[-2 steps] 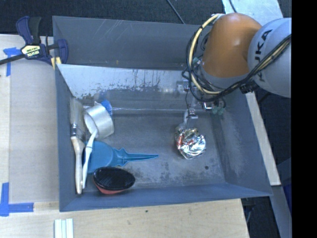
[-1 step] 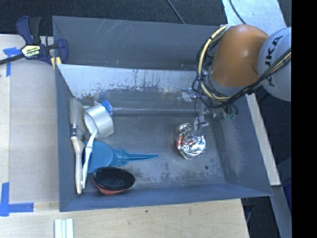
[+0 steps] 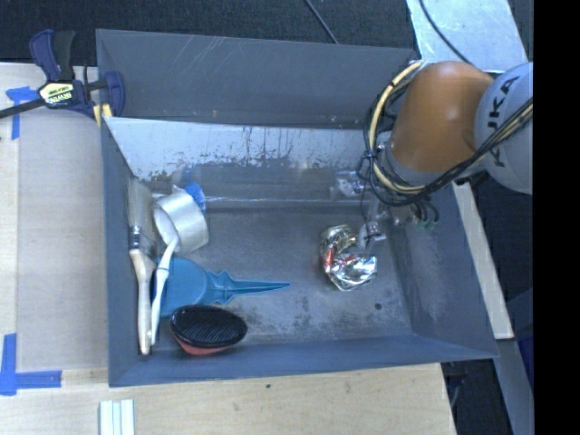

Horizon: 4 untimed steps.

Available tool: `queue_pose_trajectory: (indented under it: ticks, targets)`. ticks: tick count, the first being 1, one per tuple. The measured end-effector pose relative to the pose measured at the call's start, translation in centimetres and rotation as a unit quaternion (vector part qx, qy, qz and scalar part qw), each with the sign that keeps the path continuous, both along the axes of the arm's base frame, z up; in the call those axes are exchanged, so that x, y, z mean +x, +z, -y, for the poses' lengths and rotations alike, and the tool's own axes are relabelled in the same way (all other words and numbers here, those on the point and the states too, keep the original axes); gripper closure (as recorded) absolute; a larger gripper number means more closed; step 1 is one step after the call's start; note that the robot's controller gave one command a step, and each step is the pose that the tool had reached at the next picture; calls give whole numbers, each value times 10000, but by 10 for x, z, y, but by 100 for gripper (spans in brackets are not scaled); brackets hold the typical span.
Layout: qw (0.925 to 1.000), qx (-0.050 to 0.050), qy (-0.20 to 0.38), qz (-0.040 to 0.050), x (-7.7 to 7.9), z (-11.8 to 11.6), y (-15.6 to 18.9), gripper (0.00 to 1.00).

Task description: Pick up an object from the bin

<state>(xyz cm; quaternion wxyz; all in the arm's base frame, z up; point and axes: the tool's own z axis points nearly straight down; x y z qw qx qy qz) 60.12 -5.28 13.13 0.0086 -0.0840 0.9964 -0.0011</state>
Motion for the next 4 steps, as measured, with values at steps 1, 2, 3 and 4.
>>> queue_pose_trajectory:
  ticks: [1, 2, 3, 4]
  targets:
    - [9872, -29, 1595, 14, 3, 17, 34, 0]
    - [9939, -25, 1105, 5, -3, 21, -36, 0]
    - [9867, -53, 1625, 89, -2, 11, -10, 100]
    - [9868, -50, 1619, 83, -2, 11, -10, 100]
